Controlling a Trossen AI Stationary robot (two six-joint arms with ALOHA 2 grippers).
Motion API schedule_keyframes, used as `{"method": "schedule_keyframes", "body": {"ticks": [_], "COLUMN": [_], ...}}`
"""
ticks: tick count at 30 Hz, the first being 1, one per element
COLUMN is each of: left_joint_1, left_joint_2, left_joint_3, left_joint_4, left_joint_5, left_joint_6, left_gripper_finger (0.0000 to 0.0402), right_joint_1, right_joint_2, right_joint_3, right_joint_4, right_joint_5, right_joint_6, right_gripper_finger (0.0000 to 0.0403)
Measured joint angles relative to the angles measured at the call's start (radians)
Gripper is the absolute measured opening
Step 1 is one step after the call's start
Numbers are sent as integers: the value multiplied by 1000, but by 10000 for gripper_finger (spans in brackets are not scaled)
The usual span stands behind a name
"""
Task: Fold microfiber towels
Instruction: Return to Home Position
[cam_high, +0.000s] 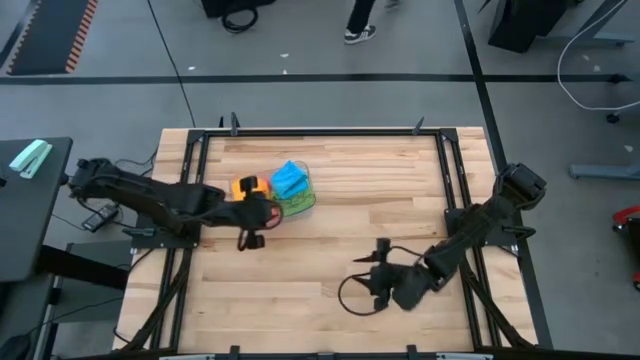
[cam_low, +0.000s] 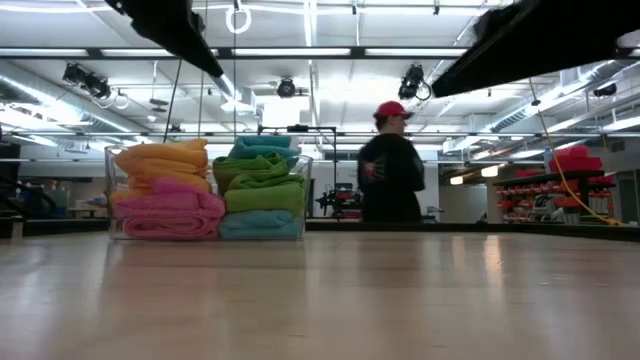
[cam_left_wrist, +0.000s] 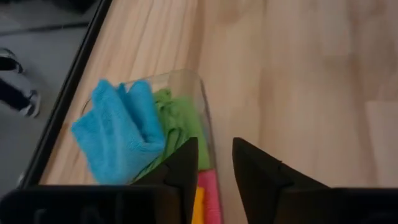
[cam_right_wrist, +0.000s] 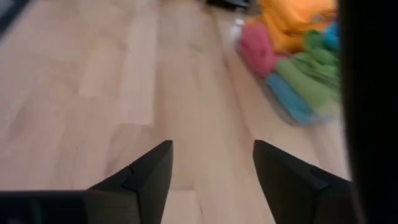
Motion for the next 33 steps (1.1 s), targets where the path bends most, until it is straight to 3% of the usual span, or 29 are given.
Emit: {"method": "schedule_keyframes", "body": {"ticks": [6, 11, 18, 27, 33], "left_joint_1": [-67, -105, -108, -128, -129], "left_joint_2": [-152, -273, -463, -655, -754], "left_joint_3": [-184, -320, -423, -537, -587], "left_joint_4": [245, 509, 644, 683, 672], "left_joint_5": [0, -8, -11, -23, -19], "left_joint_6": [35, 157, 213, 212, 225], "left_gripper_finger": [78, 49, 7, 18, 9], "right_joint_1": [-193, -310, -334, -362, -410], "right_joint_2": [-32, -121, -365, -743, -907], "right_joint_3": [-106, -121, -144, -375, -446], "right_joint_4": [285, 287, 201, 238, 247], "right_joint_5": [-363, -561, -592, -597, -591], "right_joint_6": [-207, -252, -352, -368, -326], "right_gripper_finger": [185, 161, 147, 146, 146]}}
